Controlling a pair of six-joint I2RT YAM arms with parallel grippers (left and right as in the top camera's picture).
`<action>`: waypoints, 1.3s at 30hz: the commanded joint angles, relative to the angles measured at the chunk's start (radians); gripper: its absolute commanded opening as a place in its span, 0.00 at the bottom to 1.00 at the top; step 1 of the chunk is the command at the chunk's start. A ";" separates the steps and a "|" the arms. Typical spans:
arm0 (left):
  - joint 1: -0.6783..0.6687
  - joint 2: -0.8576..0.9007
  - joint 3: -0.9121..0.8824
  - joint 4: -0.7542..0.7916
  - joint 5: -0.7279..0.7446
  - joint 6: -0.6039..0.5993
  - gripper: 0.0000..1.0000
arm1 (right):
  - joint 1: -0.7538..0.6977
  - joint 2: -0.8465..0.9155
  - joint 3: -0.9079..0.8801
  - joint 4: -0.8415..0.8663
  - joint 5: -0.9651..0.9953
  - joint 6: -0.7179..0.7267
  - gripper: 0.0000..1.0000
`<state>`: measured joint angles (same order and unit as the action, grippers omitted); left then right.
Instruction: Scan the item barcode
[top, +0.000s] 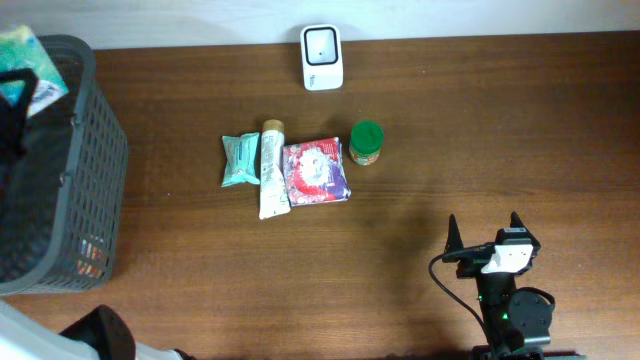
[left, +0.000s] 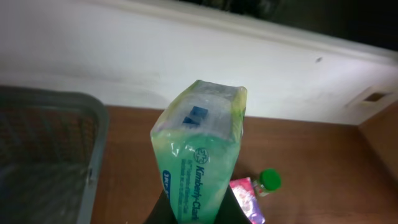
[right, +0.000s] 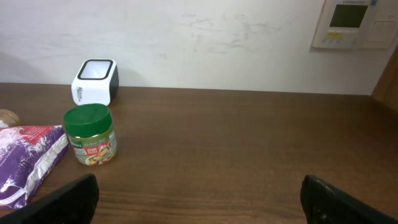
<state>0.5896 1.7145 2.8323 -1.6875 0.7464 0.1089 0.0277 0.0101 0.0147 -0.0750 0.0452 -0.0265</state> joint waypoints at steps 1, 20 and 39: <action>-0.136 -0.008 -0.012 0.000 -0.351 -0.083 0.00 | -0.005 -0.006 -0.009 -0.003 0.012 0.005 0.99; -0.701 -0.008 -1.148 0.469 -0.586 -0.271 0.03 | -0.005 -0.006 -0.009 -0.003 0.012 0.005 0.98; -0.711 0.024 -0.881 0.394 -0.659 -0.309 0.90 | -0.005 -0.006 -0.009 -0.003 0.012 0.005 0.99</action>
<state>-0.1223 1.7588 1.8683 -1.2251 0.1608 -0.2195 0.0277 0.0101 0.0143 -0.0750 0.0456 -0.0265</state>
